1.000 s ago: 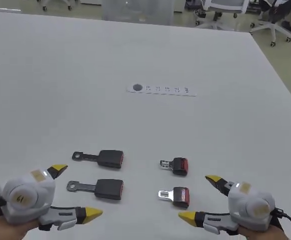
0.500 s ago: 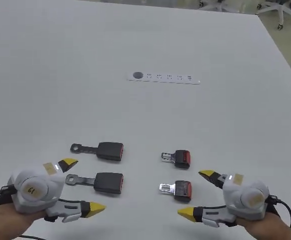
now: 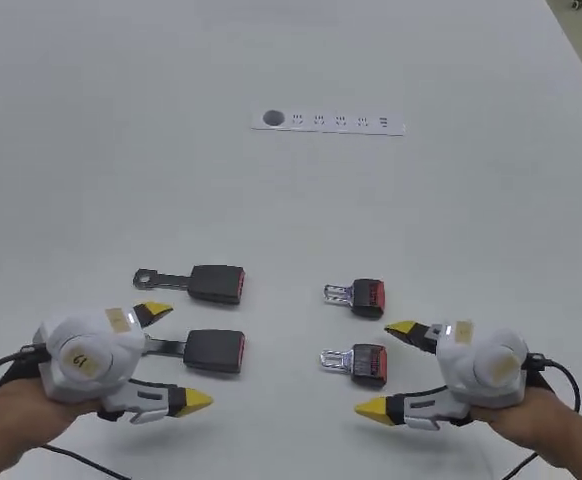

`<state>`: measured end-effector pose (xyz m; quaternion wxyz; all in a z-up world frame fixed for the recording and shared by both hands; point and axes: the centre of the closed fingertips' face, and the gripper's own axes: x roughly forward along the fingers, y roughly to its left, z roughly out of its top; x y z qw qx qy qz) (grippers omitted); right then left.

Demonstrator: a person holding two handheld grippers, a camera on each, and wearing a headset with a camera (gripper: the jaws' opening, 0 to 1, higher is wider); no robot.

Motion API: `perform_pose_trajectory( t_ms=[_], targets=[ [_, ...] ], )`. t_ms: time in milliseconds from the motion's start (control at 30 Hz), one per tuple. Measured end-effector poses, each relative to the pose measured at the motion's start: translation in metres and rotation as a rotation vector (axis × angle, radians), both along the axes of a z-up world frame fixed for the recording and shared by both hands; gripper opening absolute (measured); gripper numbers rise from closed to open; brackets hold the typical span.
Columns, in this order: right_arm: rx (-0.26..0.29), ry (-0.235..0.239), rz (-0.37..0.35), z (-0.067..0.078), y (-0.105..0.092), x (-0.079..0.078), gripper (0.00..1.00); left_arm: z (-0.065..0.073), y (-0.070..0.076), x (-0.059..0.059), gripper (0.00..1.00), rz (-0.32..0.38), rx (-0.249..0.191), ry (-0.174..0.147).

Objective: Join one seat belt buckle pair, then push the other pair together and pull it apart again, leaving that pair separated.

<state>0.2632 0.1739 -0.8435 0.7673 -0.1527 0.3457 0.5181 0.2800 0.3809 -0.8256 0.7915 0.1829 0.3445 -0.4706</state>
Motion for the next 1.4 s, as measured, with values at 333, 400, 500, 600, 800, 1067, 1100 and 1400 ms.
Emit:
perform_pose_trajectory(
  t_ms=[333, 400, 500, 600, 800, 1067, 1100, 1400],
  targets=[
    [-0.005, 0.032, 0.055, -0.005, -0.004, 0.008, 0.70, -0.022, -0.008, 0.005, 0.77, -0.152, 0.072, 0.014],
    [-0.013, 0.034, 0.071, -0.007, -0.004, 0.009, 0.67, -0.029, -0.008, 0.001, 0.74, -0.221, 0.108, 0.025],
    [-0.027, 0.031, 0.104, -0.010, -0.002, 0.008, 0.63, -0.035, -0.009, 0.003, 0.71, -0.249, 0.119, 0.028],
    [-0.021, 0.034, 0.128, -0.012, 0.001, 0.007, 0.60, -0.035, -0.009, 0.008, 0.70, -0.241, 0.100, 0.036],
    [-0.034, 0.015, 0.173, -0.013, 0.003, 0.007, 0.52, -0.036, -0.007, 0.010, 0.64, -0.284, 0.110, 0.017],
    [-0.031, 0.002, 0.185, -0.012, -0.001, 0.008, 0.43, -0.035, -0.011, 0.005, 0.50, -0.356, 0.123, 0.014],
    [-0.035, -0.005, 0.187, -0.013, -0.001, 0.009, 0.42, -0.034, -0.011, 0.005, 0.49, -0.360, 0.121, 0.014],
    [-0.018, -0.013, 0.194, -0.013, -0.002, 0.010, 0.37, -0.033, -0.014, 0.004, 0.40, -0.414, 0.137, 0.007]
  ],
)
